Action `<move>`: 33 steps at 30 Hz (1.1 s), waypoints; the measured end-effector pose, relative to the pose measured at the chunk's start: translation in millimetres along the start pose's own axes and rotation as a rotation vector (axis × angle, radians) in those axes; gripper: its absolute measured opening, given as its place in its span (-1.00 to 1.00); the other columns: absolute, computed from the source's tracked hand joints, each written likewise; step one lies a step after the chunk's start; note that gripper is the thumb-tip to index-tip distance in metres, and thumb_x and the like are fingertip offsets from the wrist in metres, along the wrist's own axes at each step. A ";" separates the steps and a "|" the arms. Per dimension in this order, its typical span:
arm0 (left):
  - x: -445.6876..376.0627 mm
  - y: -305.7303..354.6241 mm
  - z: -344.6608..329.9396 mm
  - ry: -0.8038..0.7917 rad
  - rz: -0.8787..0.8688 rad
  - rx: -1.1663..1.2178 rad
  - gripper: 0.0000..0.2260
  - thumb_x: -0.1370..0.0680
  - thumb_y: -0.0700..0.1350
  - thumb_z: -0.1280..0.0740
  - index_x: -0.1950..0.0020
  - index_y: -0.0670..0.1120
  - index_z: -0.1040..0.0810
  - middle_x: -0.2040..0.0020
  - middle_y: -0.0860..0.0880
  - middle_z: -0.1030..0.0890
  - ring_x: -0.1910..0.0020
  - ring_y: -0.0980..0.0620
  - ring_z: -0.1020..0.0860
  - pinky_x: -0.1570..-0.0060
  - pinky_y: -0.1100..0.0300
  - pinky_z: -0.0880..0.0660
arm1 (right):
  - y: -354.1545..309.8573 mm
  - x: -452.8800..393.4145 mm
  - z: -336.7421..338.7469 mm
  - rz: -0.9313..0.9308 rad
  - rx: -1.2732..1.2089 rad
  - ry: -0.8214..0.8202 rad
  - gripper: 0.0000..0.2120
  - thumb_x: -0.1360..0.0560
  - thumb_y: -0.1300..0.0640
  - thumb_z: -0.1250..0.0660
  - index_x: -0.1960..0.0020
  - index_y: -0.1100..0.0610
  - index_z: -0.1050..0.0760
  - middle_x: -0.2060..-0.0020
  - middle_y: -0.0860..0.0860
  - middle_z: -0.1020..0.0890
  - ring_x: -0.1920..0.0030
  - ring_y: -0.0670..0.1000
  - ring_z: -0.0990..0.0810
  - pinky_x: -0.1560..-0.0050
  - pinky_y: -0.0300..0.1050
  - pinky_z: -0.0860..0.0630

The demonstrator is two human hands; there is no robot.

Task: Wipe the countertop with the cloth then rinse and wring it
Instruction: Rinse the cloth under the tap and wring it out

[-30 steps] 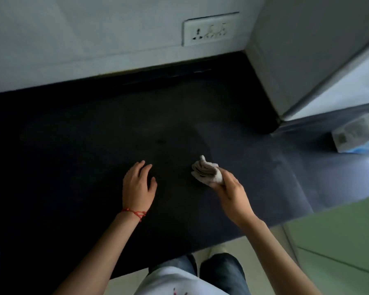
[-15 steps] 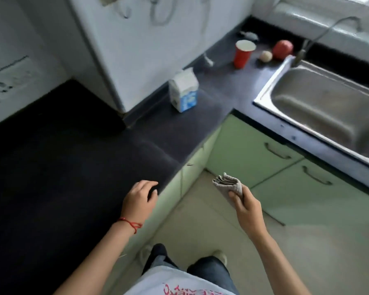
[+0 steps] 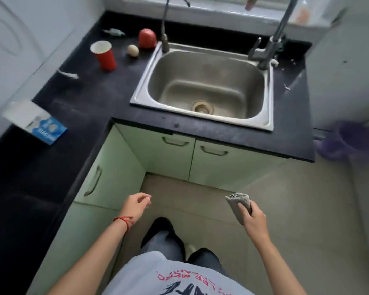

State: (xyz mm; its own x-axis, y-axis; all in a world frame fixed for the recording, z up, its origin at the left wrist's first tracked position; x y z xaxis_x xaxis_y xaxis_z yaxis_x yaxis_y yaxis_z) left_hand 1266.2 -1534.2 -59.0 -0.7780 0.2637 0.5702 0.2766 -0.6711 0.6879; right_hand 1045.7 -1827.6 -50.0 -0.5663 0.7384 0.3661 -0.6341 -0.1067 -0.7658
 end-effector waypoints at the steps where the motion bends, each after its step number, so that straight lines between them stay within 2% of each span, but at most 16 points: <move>1: -9.2 7.7 -4.5 -0.012 -0.007 0.007 -0.85 -0.52 -0.35 -0.22 0.02 -0.34 -0.57 0.30 -0.04 -0.59 0.17 -0.10 -0.55 0.07 0.10 -0.50 | -2.6 -7.0 5.1 -0.003 -0.021 0.014 -0.89 -0.51 0.19 -0.28 -0.01 0.14 -0.53 0.17 0.03 -0.61 0.11 0.06 -0.52 0.13 -0.16 -0.32; 3: -30.5 29.8 -12.3 -0.034 -0.033 0.011 -0.84 -0.52 -0.35 -0.21 0.01 -0.33 -0.57 0.29 -0.05 -0.60 0.17 -0.10 -0.56 0.02 0.06 -0.51 | -16.7 -24.5 13.1 0.020 -0.064 0.031 -0.92 -0.50 0.19 -0.29 0.02 0.10 -0.53 0.21 -0.02 -0.60 0.15 0.02 -0.52 0.20 -0.28 -0.32; 6: -66.7 77.8 -21.8 -0.046 -0.097 0.036 -0.83 -0.53 -0.34 -0.21 -0.02 -0.32 -0.57 0.18 -0.16 -0.62 0.16 -0.09 -0.57 0.10 0.24 -0.53 | -51.0 -59.6 23.5 0.074 -0.115 0.049 -0.90 -0.50 0.16 -0.29 0.05 -0.02 -0.52 0.20 -0.11 -0.61 0.16 -0.17 -0.54 0.24 -0.47 -0.35; 8: -89.8 117.0 -26.9 -0.044 -0.158 0.051 -0.84 -0.53 -0.32 -0.21 0.01 -0.24 -0.58 0.15 -0.17 -0.63 0.20 -0.06 -0.59 0.24 0.47 -0.49 | -77.8 -85.9 31.2 0.108 -0.150 0.077 -0.89 -0.50 0.14 -0.29 0.07 -0.06 -0.51 0.20 -0.16 -0.61 0.15 -0.23 -0.54 0.21 -0.47 -0.38; 10: -109.9 161.1 -31.9 -0.066 -0.213 0.070 -0.84 -0.53 -0.30 -0.21 0.04 -0.17 -0.58 0.17 -0.14 -0.64 0.27 0.06 -0.61 0.33 0.55 -0.45 | -104.8 -112.1 38.8 0.119 -0.214 0.102 -0.89 -0.50 0.14 -0.29 0.12 -0.06 -0.51 0.21 -0.16 -0.61 0.20 -0.24 -0.53 0.19 -0.39 -0.41; 13: -133.6 225.4 -41.0 -0.122 -0.265 0.151 -0.85 -0.54 -0.29 -0.21 0.04 -0.16 -0.57 0.16 -0.12 -0.63 0.32 0.20 -0.61 0.24 0.45 -0.51 | -143.3 -151.2 48.7 0.128 -0.300 0.127 -0.83 -0.51 0.16 -0.28 0.24 -0.02 -0.49 0.33 -0.15 -0.57 0.33 -0.28 -0.48 0.27 -0.45 -0.38; 15: -149.7 265.4 -48.8 -0.178 -0.277 0.250 -0.86 -0.55 -0.28 -0.21 0.01 -0.16 -0.56 0.12 -0.15 -0.63 0.22 0.08 -0.60 0.14 0.31 -0.53 | -167.5 -178.2 52.3 0.122 -0.374 0.139 -0.81 -0.51 0.18 -0.28 0.26 0.00 -0.49 0.37 -0.14 -0.54 0.37 -0.27 -0.49 0.31 -0.48 -0.38; 17: -163.9 301.5 -62.8 -0.270 -0.278 0.309 -0.87 -0.55 -0.21 -0.22 -0.03 -0.11 -0.54 0.11 -0.09 -0.64 0.14 0.01 -0.60 0.12 0.28 -0.53 | -188.6 -204.4 51.1 0.090 -0.473 0.120 -0.81 -0.52 0.18 -0.26 0.24 0.01 -0.51 0.34 -0.11 -0.57 0.37 -0.31 -0.54 0.34 -0.49 -0.42; 19: -173.7 329.7 -83.9 -0.390 -0.233 0.362 -0.82 -0.56 -0.14 -0.22 -0.15 -0.06 -0.48 0.07 -0.03 -0.63 0.07 0.04 -0.59 0.07 0.25 -0.52 | -205.0 -228.0 47.1 0.042 -0.577 0.096 -0.83 -0.53 0.17 -0.24 0.19 0.04 -0.54 0.30 -0.07 -0.61 0.35 -0.29 -0.58 0.34 -0.43 -0.49; 21: -181.7 352.6 -107.9 -0.516 -0.158 0.468 -0.76 -0.56 -0.11 -0.21 -0.22 -0.04 -0.42 0.05 0.00 -0.61 0.07 0.08 -0.58 0.06 0.23 -0.49 | -219.2 -248.4 41.1 -0.015 -0.672 0.045 -0.84 -0.54 0.13 -0.23 0.13 0.10 -0.57 0.22 0.03 -0.65 0.25 -0.15 -0.64 0.26 -0.29 -0.58; 24: -189.1 381.0 -134.5 -0.703 -0.145 0.572 -0.72 -0.47 -0.10 -0.32 -0.17 -0.09 -0.50 0.08 0.01 -0.65 0.11 0.08 -0.61 0.07 0.21 -0.54 | -232.7 -274.8 29.2 -0.095 -0.758 -0.062 -0.74 -0.53 0.06 -0.22 0.00 0.23 -0.57 0.04 0.25 -0.64 0.04 0.17 -0.63 -0.01 0.07 -0.59; 26: -194.0 388.9 -144.0 -0.764 -0.120 0.607 -0.69 -0.39 -0.11 -0.40 -0.11 -0.13 -0.54 0.04 -0.04 -0.66 0.04 0.00 -0.62 -0.02 0.10 -0.57 | -238.4 -290.6 24.0 -0.117 -0.778 -0.119 -0.69 -0.53 0.04 -0.22 -0.02 0.27 -0.57 0.00 0.30 -0.63 0.00 0.24 -0.61 -0.07 0.17 -0.55; 28: -203.7 391.0 -146.6 -0.709 -0.066 0.651 -0.70 -0.34 -0.14 -0.45 -0.05 -0.12 -0.57 0.06 -0.05 -0.66 0.05 -0.02 -0.63 0.07 0.09 -0.61 | -245.3 -305.4 22.4 -0.101 -0.738 -0.161 -0.71 -0.52 0.03 -0.23 0.04 0.23 -0.60 0.07 0.24 -0.65 0.05 0.18 -0.63 -0.04 0.12 -0.57; 30: -214.6 391.2 -145.6 -0.603 -0.031 0.698 -0.79 -0.38 -0.20 -0.42 0.00 -0.12 -0.58 0.10 -0.06 -0.66 0.16 0.02 -0.67 0.23 0.13 -0.63 | -255.1 -322.6 27.7 -0.027 -0.536 -0.168 -0.76 -0.50 0.02 -0.26 0.19 0.12 -0.62 0.23 0.08 -0.66 0.21 0.02 -0.62 0.09 -0.02 -0.56; 32: -224.0 392.7 -142.9 -0.492 -0.004 0.730 -0.86 -0.42 -0.27 -0.38 0.04 -0.12 -0.58 0.12 -0.07 -0.65 0.24 0.04 -0.67 0.27 0.13 -0.64 | -266.9 -345.2 42.2 0.071 -0.271 -0.099 -0.79 -0.48 0.01 -0.30 0.30 0.00 -0.57 0.37 -0.08 -0.60 0.34 -0.13 -0.54 0.19 -0.16 -0.48; 33: -228.6 393.5 -141.3 -0.443 0.014 0.750 -0.87 -0.43 -0.28 -0.37 0.06 -0.12 -0.58 0.14 -0.07 -0.65 0.25 0.04 -0.66 0.26 0.14 -0.64 | -271.6 -357.9 51.0 0.083 -0.231 -0.053 -0.83 -0.47 0.01 -0.31 0.28 -0.02 -0.55 0.39 -0.09 -0.57 0.38 -0.13 -0.52 0.22 -0.16 -0.48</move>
State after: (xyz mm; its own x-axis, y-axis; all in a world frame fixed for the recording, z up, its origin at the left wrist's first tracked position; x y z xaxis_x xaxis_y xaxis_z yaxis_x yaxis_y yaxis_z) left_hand 1473.2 -1956.4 17.8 -0.5239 0.6084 0.5961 0.7045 -0.0839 0.7047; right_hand 1393.8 -2096.9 54.0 -0.6423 0.6967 0.3194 -0.4503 -0.0058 -0.8929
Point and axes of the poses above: each hand's wrist, its own x-axis away from the middle knuckle, its own z-axis out of the back of the hand, y = z × x, the point moved 6 cm from there along -x, towards the middle knuckle
